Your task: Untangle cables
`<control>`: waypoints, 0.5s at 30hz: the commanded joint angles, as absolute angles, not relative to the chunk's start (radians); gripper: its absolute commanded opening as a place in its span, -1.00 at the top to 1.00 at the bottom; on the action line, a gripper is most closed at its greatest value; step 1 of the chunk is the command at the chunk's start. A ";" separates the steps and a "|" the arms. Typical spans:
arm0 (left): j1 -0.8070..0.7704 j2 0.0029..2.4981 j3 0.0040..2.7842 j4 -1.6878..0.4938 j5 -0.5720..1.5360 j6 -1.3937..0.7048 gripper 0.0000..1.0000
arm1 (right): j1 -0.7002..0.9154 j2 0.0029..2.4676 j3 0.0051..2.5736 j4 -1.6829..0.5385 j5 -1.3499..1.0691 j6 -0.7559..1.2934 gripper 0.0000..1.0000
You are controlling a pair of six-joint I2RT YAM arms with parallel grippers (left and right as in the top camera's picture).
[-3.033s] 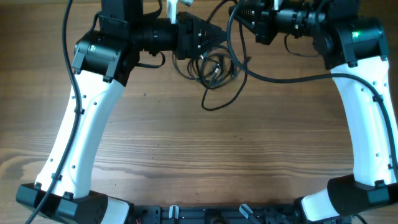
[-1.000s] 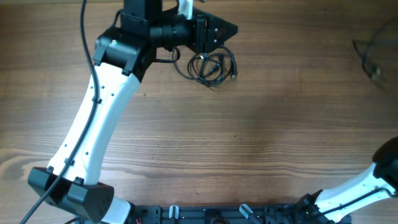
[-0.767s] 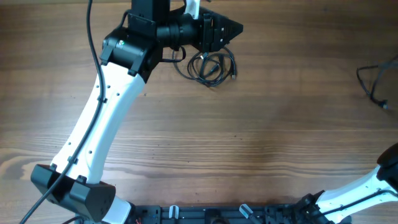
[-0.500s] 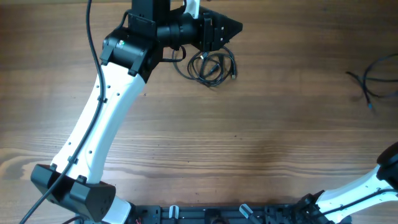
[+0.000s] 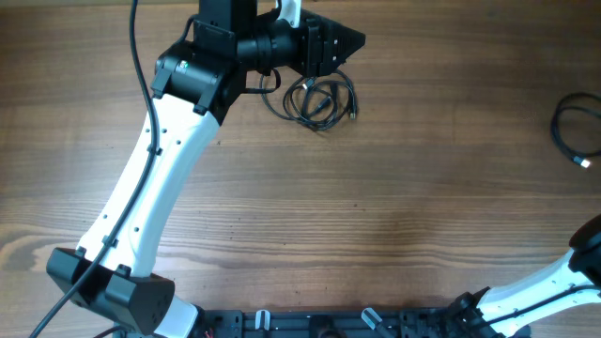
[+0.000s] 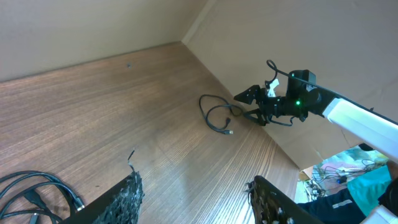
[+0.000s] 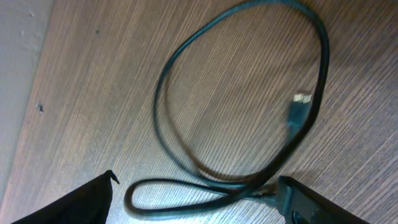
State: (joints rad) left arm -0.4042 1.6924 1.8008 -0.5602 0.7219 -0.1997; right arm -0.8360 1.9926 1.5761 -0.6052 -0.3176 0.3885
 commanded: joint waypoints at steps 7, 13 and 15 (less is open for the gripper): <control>-0.409 1.702 1.805 -0.558 0.699 -0.194 -0.15 | -0.838 1.882 1.665 -0.678 -0.570 0.290 -0.75; -0.409 1.702 1.805 -0.574 0.614 -0.195 -0.15 | -0.801 1.735 1.665 -0.766 -0.683 0.219 -0.74; -0.408 1.704 1.805 -0.601 0.551 -0.195 -0.17 | -0.766 1.700 1.665 -0.802 -0.683 0.196 -0.74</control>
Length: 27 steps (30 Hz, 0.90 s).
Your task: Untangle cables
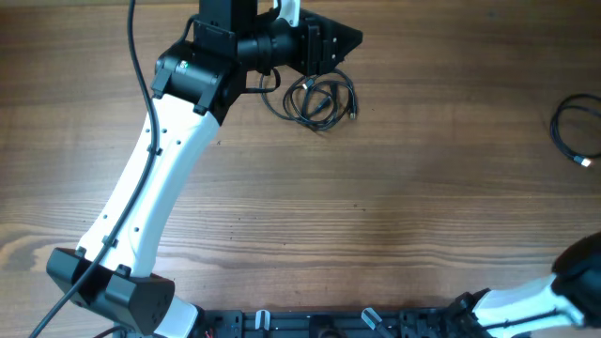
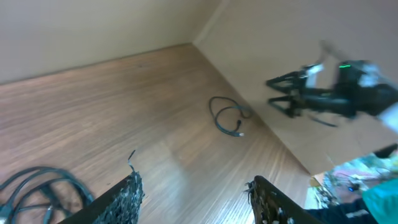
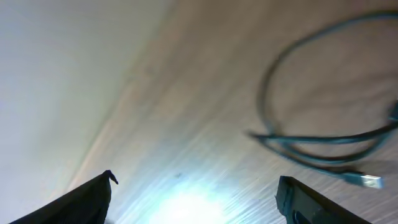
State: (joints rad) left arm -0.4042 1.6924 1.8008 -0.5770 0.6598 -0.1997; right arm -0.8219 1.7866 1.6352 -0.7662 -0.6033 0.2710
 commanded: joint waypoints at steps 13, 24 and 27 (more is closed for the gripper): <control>-0.408 1.864 1.805 -0.802 0.260 -0.227 -0.18 | -0.405 1.678 1.658 -0.877 -0.595 0.160 -0.74; -0.385 2.049 1.805 -0.866 0.084 -0.486 -0.33 | -0.272 1.679 1.653 -0.927 -0.437 0.161 -0.77; -0.348 2.073 1.805 -0.860 0.069 -0.526 -0.41 | -0.272 1.679 1.642 -0.928 -0.437 0.163 -0.77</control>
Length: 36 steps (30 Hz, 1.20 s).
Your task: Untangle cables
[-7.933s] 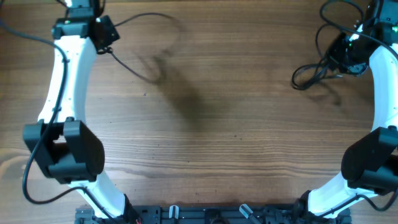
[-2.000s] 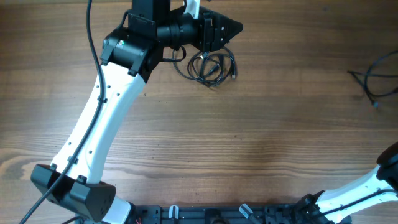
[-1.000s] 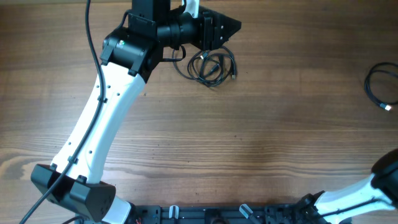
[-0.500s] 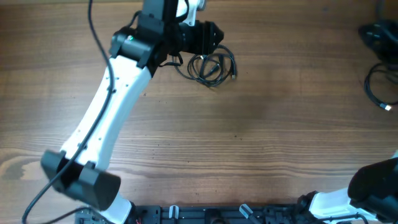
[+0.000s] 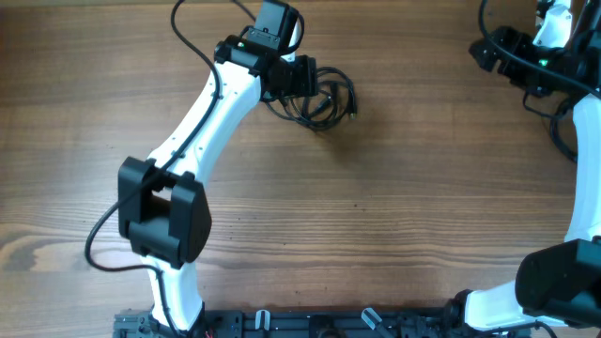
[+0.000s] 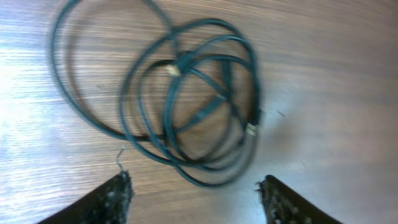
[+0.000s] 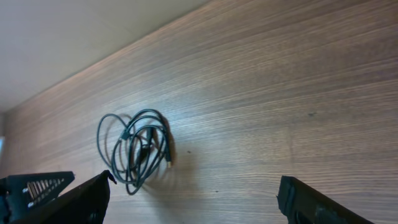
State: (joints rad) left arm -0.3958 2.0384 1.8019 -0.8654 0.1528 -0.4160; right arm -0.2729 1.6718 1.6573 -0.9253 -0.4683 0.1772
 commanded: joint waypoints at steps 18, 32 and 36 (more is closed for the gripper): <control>-0.236 2.223 1.805 -0.681 0.070 -0.153 -0.21 | -0.272 1.680 1.640 -0.936 -0.437 0.164 -0.77; -0.221 2.314 1.804 -0.669 0.071 -0.135 0.01 | -0.272 1.681 1.628 -0.943 -0.406 0.164 -0.77; -0.221 2.331 1.804 -0.683 0.132 -0.145 0.08 | -0.272 1.683 1.628 -0.951 -0.406 0.163 -0.77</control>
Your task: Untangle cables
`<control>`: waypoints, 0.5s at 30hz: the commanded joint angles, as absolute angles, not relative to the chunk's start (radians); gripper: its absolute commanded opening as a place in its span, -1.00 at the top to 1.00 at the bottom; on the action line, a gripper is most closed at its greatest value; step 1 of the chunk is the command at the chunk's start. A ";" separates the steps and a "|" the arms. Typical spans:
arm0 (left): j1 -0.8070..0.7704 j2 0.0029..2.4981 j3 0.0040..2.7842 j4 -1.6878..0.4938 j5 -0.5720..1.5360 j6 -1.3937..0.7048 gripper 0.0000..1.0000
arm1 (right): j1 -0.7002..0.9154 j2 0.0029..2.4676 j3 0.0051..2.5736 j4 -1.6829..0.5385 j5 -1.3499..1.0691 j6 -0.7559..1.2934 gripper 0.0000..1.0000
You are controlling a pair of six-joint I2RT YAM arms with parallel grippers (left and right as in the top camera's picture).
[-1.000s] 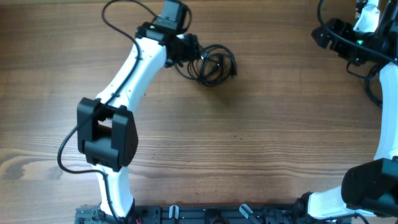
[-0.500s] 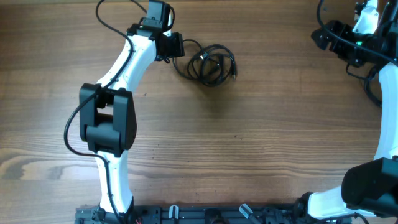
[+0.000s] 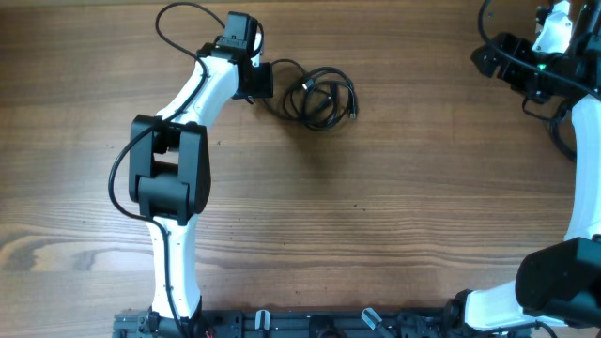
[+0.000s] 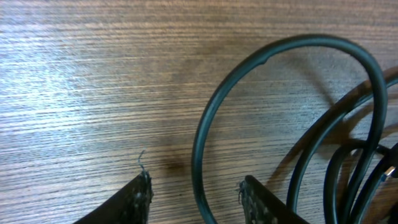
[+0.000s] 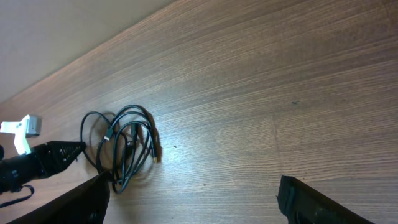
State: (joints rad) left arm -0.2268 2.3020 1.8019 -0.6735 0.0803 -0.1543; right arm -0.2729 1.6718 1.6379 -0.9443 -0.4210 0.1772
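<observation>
A tangle of black cables point(image 3: 319, 94) lies at the far middle of the wooden table and also shows in the right wrist view as the cable bundle point(image 5: 124, 149). My left gripper point(image 3: 266, 80) sits low at the bundle's left edge. It is open, and one strand of the outer loop point(image 4: 202, 155) runs between its fingertips point(image 4: 144, 186). My right gripper point(image 3: 479, 54) hangs wide open at the far right, well away from the bundle, with nothing between its fingers point(image 5: 298, 196).
A second, single black cable point(image 3: 555, 136) lies at the table's right edge, partly hidden behind the right arm. The left arm's own lead point(image 3: 174, 19) curls at the far left. Bare wood fills the middle and near side.
My left gripper has moved left and down, from over the bundle's middle to its left edge. Its fingers stand closer together, astride the outer loop. The right arm has barely shifted.
At first my left gripper hung open beside the tangle, and my right gripper was open, low over the single cable at the right. The right gripper then rose to the far right corner. The left wrist turned downward over the tangle and now straddles its outer loop.
</observation>
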 commanded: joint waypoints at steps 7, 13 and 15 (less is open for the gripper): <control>-0.222 2.341 1.804 -0.760 0.141 -0.277 0.29 | -0.272 1.685 1.628 -0.959 -0.395 0.160 -0.76; -0.226 2.341 1.804 -0.797 0.140 -0.300 0.59 | -0.272 1.692 1.628 -0.958 -0.395 0.161 -0.77; -0.227 2.341 1.804 -0.790 0.137 -0.300 0.62 | -0.272 1.695 1.628 -0.958 -0.395 0.161 -0.77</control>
State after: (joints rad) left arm -0.2268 2.3215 1.8065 -0.7822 0.1284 -0.2741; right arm -0.2729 1.6726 1.6379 -0.9577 -0.4099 0.1772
